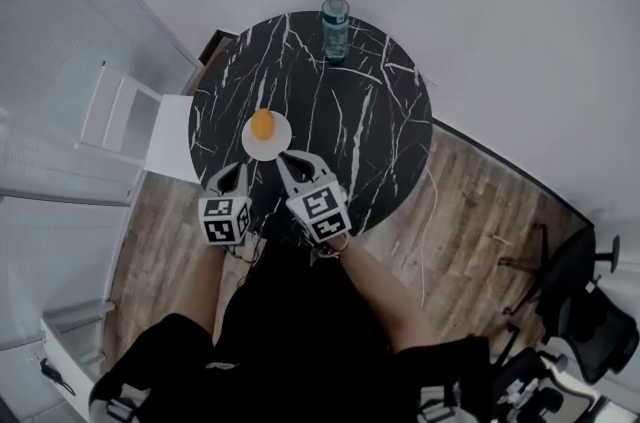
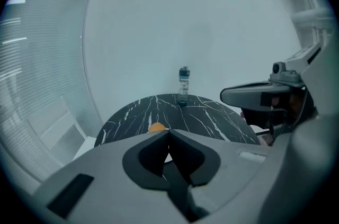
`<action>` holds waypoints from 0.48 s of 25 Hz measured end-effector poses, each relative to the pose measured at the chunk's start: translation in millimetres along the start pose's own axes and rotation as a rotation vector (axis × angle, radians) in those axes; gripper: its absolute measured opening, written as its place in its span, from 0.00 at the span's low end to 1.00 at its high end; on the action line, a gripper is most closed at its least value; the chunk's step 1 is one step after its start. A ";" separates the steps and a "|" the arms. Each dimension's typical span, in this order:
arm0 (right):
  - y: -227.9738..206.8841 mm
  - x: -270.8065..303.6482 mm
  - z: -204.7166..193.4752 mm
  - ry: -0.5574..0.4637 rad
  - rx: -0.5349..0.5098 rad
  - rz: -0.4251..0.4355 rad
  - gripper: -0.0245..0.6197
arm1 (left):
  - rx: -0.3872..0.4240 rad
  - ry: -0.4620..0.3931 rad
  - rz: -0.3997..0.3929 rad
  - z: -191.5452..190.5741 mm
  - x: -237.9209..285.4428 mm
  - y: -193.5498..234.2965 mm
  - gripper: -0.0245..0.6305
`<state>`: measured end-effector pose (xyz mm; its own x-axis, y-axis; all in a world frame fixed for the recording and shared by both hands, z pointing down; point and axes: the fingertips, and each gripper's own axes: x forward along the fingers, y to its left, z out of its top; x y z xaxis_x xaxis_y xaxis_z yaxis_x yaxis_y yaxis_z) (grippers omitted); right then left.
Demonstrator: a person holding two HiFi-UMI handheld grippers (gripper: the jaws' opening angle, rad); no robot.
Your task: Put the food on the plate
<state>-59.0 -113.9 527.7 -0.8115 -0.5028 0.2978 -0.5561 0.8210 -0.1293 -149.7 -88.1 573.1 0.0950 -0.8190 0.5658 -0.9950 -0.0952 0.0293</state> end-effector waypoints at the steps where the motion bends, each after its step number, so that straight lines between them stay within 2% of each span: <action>1: 2.3 -4.9 5.0 -0.012 -0.012 -0.001 0.03 | 0.007 -0.020 0.020 1.7 -7.0 -2.2 0.04; 12: 28.0 -67.9 82.9 -0.198 -0.153 -0.006 0.03 | -0.055 -0.267 0.126 60.2 -92.2 -14.9 0.04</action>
<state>-34.4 -79.2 425.4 -0.8359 -0.5387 0.1054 -0.5397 0.8416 0.0210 -141.8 -45.3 470.9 -0.0322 -0.9431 0.3310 -0.9989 0.0417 0.0215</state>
